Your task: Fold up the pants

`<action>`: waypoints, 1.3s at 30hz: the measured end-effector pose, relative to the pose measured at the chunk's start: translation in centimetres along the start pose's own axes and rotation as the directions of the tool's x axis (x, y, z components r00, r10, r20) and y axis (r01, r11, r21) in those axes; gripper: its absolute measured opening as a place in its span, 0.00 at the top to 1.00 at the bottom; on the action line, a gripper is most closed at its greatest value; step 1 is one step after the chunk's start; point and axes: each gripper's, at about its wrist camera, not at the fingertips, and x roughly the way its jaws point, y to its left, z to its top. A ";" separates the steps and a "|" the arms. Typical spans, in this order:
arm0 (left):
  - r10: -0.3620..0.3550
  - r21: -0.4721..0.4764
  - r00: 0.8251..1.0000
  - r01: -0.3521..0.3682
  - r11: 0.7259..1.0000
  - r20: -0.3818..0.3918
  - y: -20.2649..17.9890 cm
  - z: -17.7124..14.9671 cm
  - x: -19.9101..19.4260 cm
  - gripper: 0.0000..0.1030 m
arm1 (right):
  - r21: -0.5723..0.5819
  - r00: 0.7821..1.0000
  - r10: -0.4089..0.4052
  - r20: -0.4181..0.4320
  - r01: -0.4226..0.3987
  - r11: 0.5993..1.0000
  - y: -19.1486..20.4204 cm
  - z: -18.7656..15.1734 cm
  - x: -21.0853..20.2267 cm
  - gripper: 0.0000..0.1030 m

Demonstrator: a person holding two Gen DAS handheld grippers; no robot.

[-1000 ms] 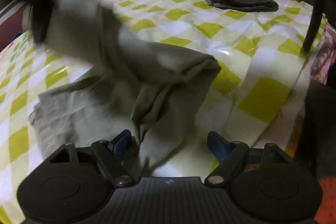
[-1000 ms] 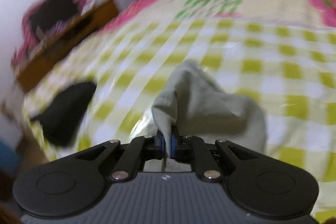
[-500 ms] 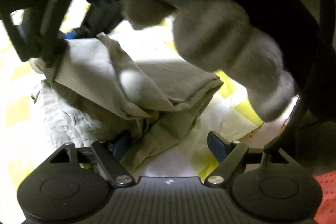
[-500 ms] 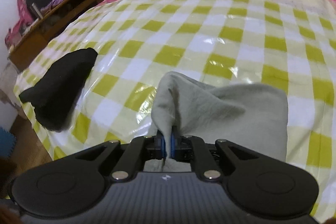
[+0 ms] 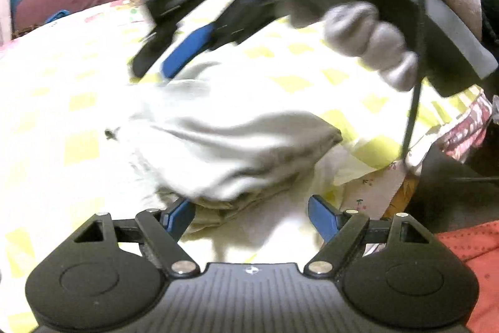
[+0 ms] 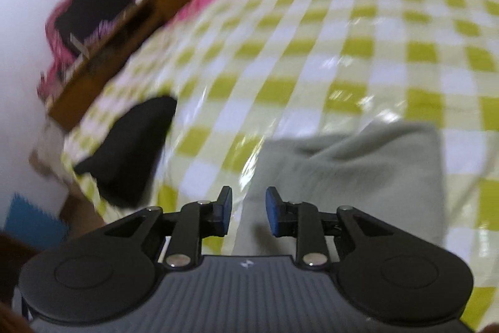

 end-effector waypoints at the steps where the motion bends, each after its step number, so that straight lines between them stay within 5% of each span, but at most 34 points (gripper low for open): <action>1: 0.007 -0.002 1.000 -0.007 1.000 0.006 0.0 -0.1 -0.5 0.11 | 0.004 1.000 0.003 0.021 -0.003 1.000 -0.5 -0.1 -0.9 0.73; 7: 0.057 0.025 0.997 -0.058 0.998 0.044 -0.1 0.2 -1.6 0.10 | 0.026 0.994 -0.099 0.035 0.098 0.995 -3.5 -2.5 -1.3 0.68; 10: 0.075 0.033 0.997 -0.075 0.997 0.012 0.1 0.6 -0.8 0.10 | 0.023 0.996 -0.083 0.035 0.082 0.996 -4.1 -2.3 -0.1 0.68; 13: 0.094 0.020 0.995 -0.094 0.995 0.018 0.4 1.1 -1.3 0.10 | -0.049 0.998 -0.055 0.029 0.056 0.997 -3.5 -1.0 0.7 0.65; 20: 0.105 -0.049 0.992 -0.102 0.994 0.067 2.3 2.0 -0.8 0.10 | -0.234 0.986 -0.146 0.075 0.160 0.959 -3.4 1.6 2.2 0.61; 23: 0.088 -0.072 0.995 -0.084 0.994 0.052 3.0 2.2 0.8 0.10 | -0.424 0.969 -0.230 0.087 0.245 0.872 -3.4 2.0 2.8 0.61; 26: 0.062 -0.086 0.997 -0.058 0.995 0.039 3.4 2.1 2.2 0.10 | -0.584 0.965 -0.261 0.025 0.226 0.780 -3.5 2.6 3.8 0.61; 30: 0.039 -0.100 0.999 -0.037 0.994 0.017 3.7 1.7 3.3 0.10 | -0.743 0.963 -0.254 -0.089 0.106 0.661 -2.6 2.5 5.7 0.62; 36: 0.020 -0.115 1.000 -0.017 0.993 0.018 4.1 1.5 3.6 0.10 | -0.913 0.938 -0.294 -0.184 -0.052 0.405 0.0 0.8 9.7 0.63; 37: 0.021 -0.113 1.000 -0.019 0.993 0.016 4.0 1.5 3.6 0.10 | -0.918 0.933 -0.298 -0.201 -0.072 0.391 0.2 0.7 10.1 0.64; 39: 0.024 -0.107 1.000 -0.022 0.994 0.017 3.9 1.4 3.6 0.10 | -0.914 0.919 -0.309 -0.243 -0.111 0.389 0.6 0.7 10.7 0.81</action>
